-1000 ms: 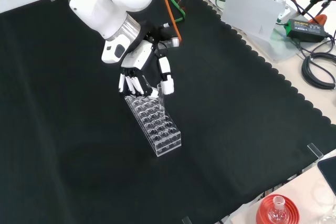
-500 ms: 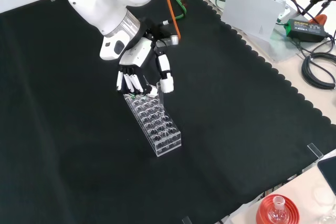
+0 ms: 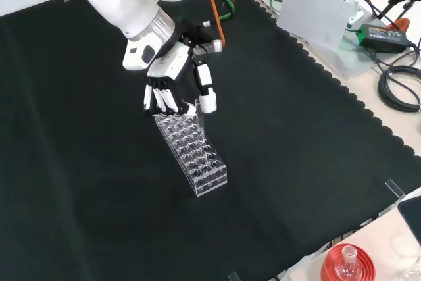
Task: Pick up the test tube.
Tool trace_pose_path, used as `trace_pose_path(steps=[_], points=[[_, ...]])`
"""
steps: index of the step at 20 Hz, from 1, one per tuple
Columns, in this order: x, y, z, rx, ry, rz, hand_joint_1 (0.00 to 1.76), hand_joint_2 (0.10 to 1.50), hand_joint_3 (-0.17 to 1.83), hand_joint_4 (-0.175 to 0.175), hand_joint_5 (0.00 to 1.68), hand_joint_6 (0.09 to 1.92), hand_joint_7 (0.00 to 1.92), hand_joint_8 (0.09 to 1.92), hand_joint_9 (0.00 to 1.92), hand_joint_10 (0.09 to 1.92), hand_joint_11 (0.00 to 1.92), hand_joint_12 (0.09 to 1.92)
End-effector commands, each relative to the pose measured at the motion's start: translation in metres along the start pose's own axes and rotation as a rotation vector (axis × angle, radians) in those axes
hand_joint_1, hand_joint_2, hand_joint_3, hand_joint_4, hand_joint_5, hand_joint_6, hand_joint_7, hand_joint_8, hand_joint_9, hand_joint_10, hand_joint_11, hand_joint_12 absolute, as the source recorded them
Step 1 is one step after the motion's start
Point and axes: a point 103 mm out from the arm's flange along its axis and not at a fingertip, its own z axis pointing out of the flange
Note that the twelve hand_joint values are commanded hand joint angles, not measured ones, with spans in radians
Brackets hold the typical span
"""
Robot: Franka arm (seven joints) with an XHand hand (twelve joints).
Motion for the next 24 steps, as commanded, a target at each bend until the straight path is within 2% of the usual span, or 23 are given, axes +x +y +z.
trace_pose_path(steps=[1, 3, 5, 15, 24], points=[[0.002, -0.004, -0.012, -0.007, -0.023, -0.001, 1.26, 0.68, 0.66, 0.012, 1.19, 0.81, 1.28, 0.68, 0.99, 0.64, 0.43, 1.43], [0.003, -0.006, -0.017, -0.009, -0.032, -0.002, 1.27, 0.68, 0.66, 0.044, 1.19, 0.81, 1.28, 0.69, 0.99, 0.64, 0.43, 1.43], [0.005, -0.007, -0.022, -0.012, -0.041, -0.004, 1.27, 0.68, 0.66, 0.052, 1.19, 0.81, 1.28, 0.69, 0.99, 0.64, 0.43, 1.43], [0.012, -0.012, -0.04, -0.016, -0.077, -0.013, 1.27, 0.68, 0.66, 0.056, 1.19, 0.81, 1.28, 0.69, 0.99, 0.64, 0.43, 1.43], [0.023, -0.025, -0.072, -0.026, -0.14, -0.021, 1.27, 0.67, 0.66, 0.058, 1.19, 0.81, 1.27, 0.69, 0.99, 0.64, 0.43, 1.43]])
